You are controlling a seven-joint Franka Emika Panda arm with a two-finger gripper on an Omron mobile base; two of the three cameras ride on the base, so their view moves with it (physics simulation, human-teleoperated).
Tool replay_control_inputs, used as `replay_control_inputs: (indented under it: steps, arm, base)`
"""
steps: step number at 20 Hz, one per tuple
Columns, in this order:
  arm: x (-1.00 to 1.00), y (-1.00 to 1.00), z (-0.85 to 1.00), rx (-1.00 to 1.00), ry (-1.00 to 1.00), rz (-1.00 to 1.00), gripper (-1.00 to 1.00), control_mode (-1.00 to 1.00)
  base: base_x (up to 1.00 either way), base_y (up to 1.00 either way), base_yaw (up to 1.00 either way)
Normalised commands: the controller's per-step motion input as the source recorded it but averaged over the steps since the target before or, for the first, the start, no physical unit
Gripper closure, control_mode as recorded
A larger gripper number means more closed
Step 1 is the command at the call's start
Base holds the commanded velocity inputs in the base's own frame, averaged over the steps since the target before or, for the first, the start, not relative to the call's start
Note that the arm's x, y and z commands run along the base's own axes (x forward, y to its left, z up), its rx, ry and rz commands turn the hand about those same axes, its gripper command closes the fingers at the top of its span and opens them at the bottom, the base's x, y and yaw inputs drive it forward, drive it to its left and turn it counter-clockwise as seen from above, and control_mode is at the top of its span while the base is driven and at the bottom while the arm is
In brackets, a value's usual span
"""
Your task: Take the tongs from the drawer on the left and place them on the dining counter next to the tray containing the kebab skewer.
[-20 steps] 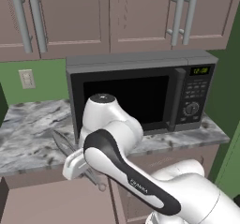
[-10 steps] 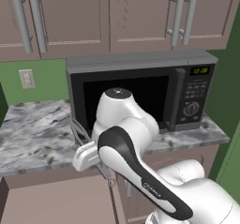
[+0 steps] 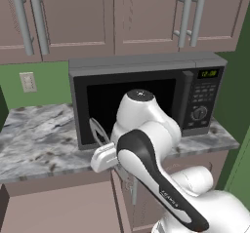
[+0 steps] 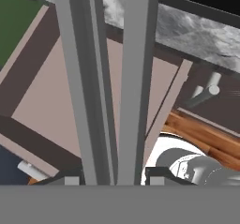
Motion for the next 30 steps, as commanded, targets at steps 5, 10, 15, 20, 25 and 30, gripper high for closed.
replay_control_inputs:
  steps: [5,10,15,20,25,30]
  arm:
    - [0.31,-0.33,0.02,0.00,0.01,-0.04,1.00,-1.00]
    - [0.11,-0.29,0.30,-0.01,0.00,-0.11,1.00,-1.00]
    - [0.04,-0.38,0.42,-0.05,-0.01,-0.13,1.00,-1.00]
    - [0.00,-0.51,0.37,-0.09,-0.07,-0.11,1.00,-1.00]
    - [0.00,-0.57,0.33,-0.05,-0.11,-0.07,1.00,-1.00]
    - [0.06,-0.52,0.29,-0.04,-0.22,-0.05,1.00,-1.00]
  base:
    - [0.00,0.00,0.00]
    - [0.00,0.00,0.00]
    - [0.00,0.00,0.00]
    - [0.00,0.00,0.00]
    - [0.00,0.00,0.00]
    - [0.00,0.00,0.00]
